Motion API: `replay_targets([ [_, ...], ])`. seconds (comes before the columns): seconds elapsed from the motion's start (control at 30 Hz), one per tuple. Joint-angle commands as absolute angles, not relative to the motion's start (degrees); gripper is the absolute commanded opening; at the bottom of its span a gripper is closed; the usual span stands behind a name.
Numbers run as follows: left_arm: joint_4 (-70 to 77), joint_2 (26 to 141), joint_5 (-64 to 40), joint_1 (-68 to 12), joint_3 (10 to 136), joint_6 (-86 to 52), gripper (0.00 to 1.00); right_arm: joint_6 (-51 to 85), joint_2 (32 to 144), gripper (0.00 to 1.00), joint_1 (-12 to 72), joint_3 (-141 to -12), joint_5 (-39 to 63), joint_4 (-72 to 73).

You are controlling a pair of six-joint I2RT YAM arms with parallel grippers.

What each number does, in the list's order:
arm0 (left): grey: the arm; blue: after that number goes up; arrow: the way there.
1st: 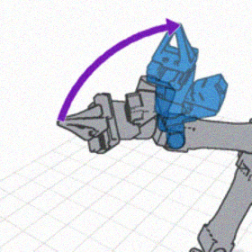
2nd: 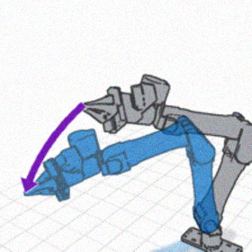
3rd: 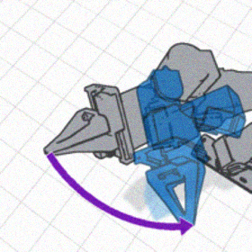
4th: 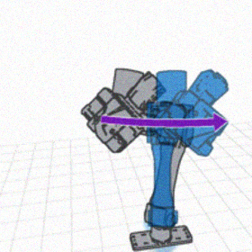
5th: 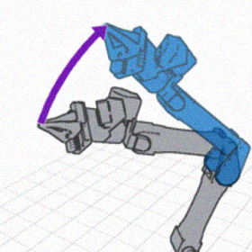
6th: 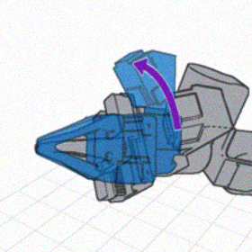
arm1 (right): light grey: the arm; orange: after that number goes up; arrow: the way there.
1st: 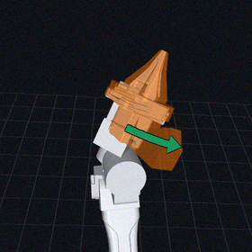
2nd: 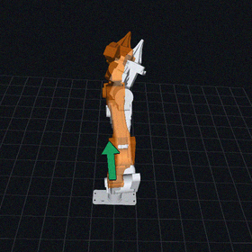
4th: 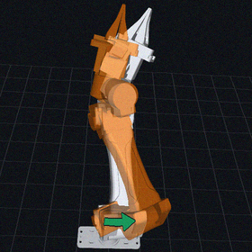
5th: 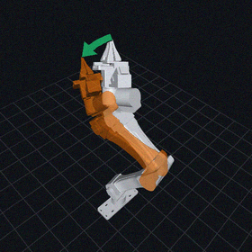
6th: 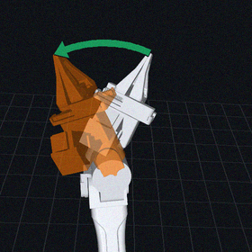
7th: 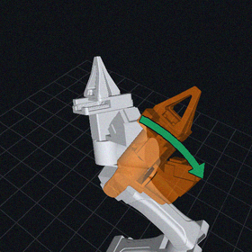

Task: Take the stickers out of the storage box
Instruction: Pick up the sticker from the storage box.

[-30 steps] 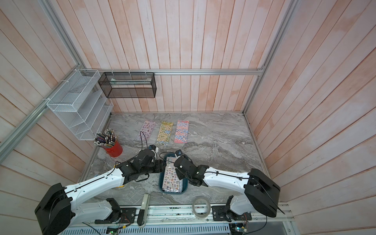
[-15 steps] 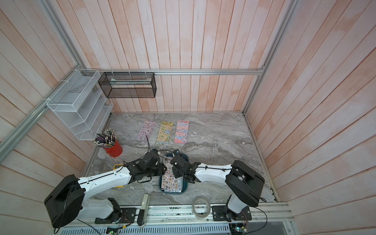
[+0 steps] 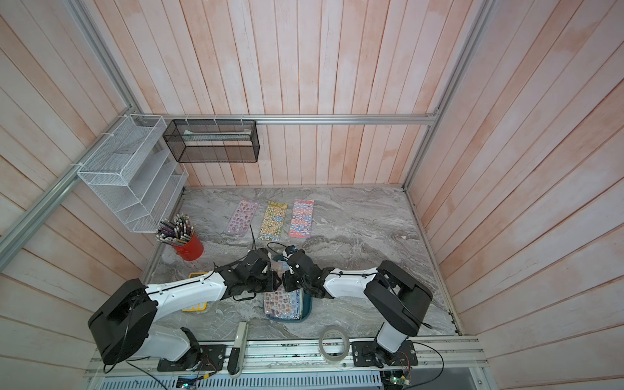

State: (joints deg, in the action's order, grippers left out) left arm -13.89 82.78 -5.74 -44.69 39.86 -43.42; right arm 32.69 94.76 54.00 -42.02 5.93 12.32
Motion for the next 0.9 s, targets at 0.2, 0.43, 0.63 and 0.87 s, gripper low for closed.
replay_targets([
  [0.2, -19.85, 71.21, -0.38, -38.95, 42.80, -42.60, 0.58, 33.74, 97.13, 0.11, 52.74, -38.63, 13.44, 13.49],
  [0.43, -21.10, 71.28, -0.70, -38.11, 42.28, -41.66, 0.57, 34.19, 96.64, 0.11, 52.73, -38.97, 13.74, 13.71],
  [0.63, -18.58, 75.22, -4.14, -38.14, 42.94, -41.73, 0.31, 34.37, 95.99, 0.11, 52.66, -38.59, 13.63, 13.82],
  [0.87, -18.80, 72.31, -3.00, -38.10, 45.55, -40.66, 0.00, 34.69, 93.87, 0.11, 52.54, -37.62, 11.68, 13.28],
])
